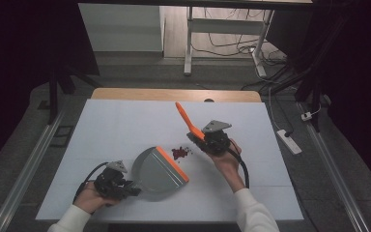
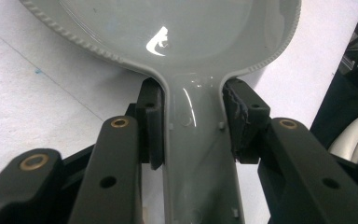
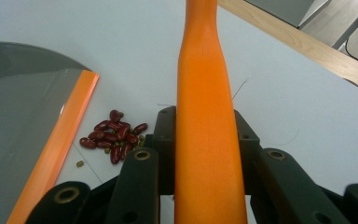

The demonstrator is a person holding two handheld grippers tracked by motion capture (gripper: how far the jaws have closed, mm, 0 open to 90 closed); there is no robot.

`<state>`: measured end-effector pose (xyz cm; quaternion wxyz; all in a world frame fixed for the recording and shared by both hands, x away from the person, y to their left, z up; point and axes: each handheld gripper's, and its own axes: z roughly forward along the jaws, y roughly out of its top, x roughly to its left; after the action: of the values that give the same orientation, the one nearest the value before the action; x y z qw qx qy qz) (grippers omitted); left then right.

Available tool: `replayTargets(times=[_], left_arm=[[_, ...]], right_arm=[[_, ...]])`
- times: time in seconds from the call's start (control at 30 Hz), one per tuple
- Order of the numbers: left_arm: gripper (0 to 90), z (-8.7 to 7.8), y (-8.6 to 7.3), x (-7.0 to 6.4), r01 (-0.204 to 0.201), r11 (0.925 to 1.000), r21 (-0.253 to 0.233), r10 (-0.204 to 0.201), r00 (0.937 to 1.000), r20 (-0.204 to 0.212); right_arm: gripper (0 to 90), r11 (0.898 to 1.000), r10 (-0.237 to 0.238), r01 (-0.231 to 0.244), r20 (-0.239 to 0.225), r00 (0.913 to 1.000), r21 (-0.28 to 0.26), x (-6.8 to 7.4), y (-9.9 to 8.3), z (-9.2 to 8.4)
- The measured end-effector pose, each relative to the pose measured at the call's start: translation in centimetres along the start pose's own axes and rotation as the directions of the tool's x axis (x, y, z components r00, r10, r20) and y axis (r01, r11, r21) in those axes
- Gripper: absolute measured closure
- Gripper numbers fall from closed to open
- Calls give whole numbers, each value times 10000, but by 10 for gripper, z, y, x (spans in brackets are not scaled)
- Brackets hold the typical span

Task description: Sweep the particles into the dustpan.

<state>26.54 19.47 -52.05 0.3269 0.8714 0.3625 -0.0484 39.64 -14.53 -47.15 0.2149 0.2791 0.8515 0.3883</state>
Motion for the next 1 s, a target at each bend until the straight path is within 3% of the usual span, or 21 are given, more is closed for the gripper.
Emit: replayTargets(times=[0.43, 1.0], left_arm=[[613, 0, 0, 1, 8, 10000, 54, -9, 10000, 46], [613, 1, 0, 0, 44, 10000, 61, -45, 10000, 48]], right_arm=[[705, 9990, 265, -269, 114, 9996, 354, -5, -2, 14], [705, 9950, -106, 107, -15, 9999, 992, 4, -3, 40]])
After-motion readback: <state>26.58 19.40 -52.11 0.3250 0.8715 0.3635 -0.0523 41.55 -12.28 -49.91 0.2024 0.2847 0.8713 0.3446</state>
